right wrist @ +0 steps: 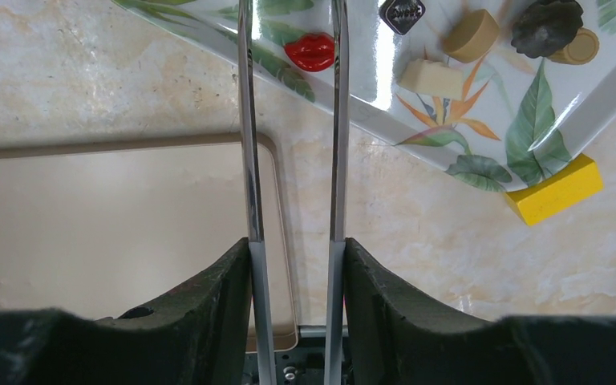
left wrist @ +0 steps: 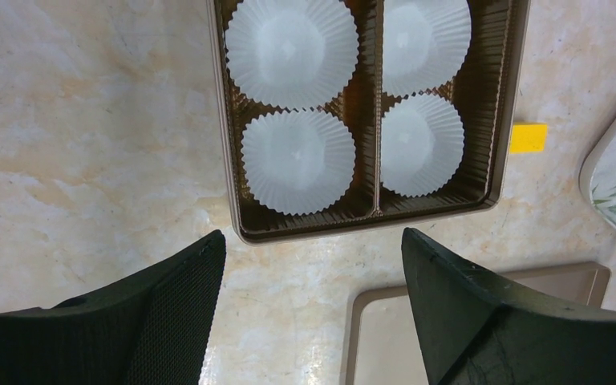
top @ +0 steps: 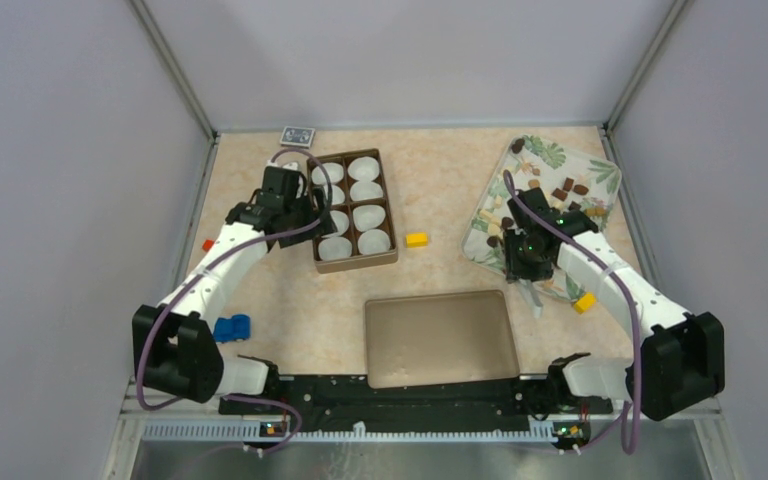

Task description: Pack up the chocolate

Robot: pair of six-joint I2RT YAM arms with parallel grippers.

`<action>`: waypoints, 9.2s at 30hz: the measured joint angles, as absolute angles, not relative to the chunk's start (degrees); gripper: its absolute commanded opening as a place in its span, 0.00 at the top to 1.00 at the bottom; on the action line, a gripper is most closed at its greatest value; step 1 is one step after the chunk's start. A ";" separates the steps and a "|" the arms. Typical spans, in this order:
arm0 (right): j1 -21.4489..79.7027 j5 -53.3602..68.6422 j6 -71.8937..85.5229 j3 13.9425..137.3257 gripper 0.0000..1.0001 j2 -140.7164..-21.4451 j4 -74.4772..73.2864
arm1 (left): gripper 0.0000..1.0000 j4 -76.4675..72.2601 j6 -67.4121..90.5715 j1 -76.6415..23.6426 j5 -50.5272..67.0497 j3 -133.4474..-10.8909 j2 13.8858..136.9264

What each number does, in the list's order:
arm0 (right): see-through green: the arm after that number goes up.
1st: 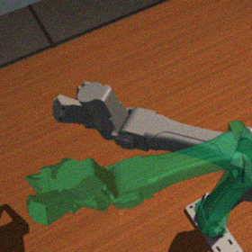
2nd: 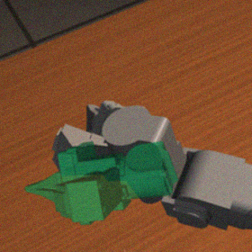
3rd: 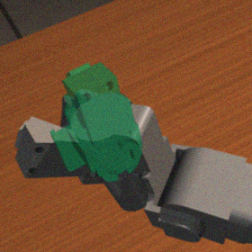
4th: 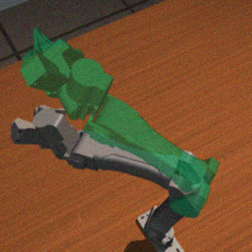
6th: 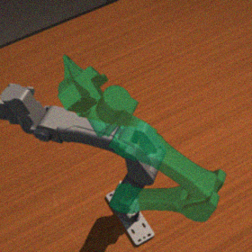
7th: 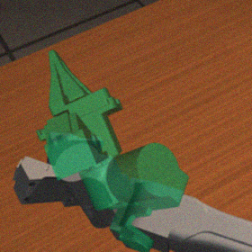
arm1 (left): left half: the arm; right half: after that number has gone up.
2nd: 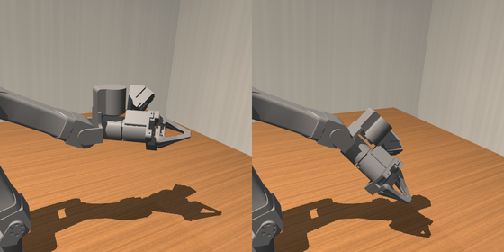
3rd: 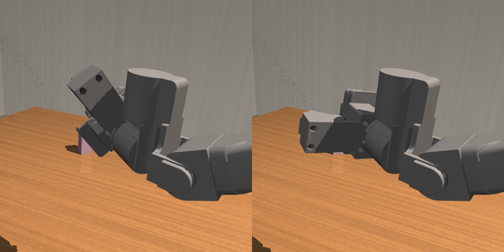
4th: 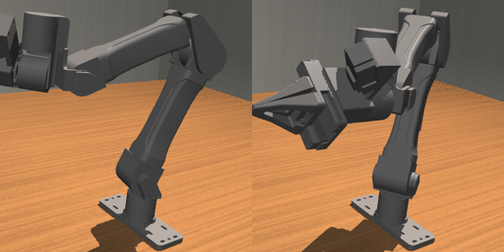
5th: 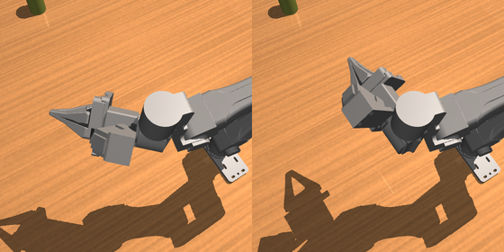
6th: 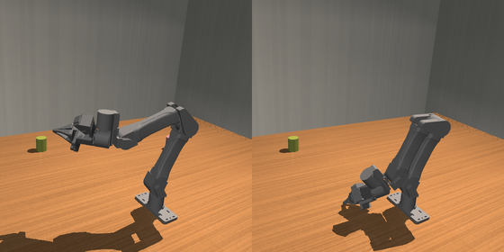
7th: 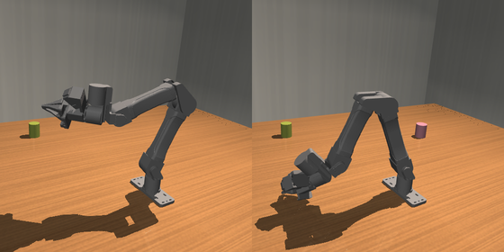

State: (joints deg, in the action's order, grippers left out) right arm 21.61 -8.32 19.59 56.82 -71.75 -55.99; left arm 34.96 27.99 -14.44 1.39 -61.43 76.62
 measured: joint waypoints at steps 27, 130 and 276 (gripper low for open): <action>22.02 -8.01 19.66 57.56 0.78 -66.83 -57.08 | 0.11 31.05 30.26 -1.23 13.61 -93.71 114.59; 40.36 -6.79 16.73 130.23 0.62 -135.06 -44.07 | 0.02 42.54 22.50 -7.42 8.25 -63.57 64.88; 35.90 -20.45 25.10 66.35 0.97 -79.20 -52.31 | 0.03 37.32 22.35 -7.42 14.48 -56.88 64.79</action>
State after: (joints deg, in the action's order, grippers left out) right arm 35.90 -20.45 25.10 66.35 -79.20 -52.31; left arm 37.32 22.35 -7.42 14.48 -56.88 64.79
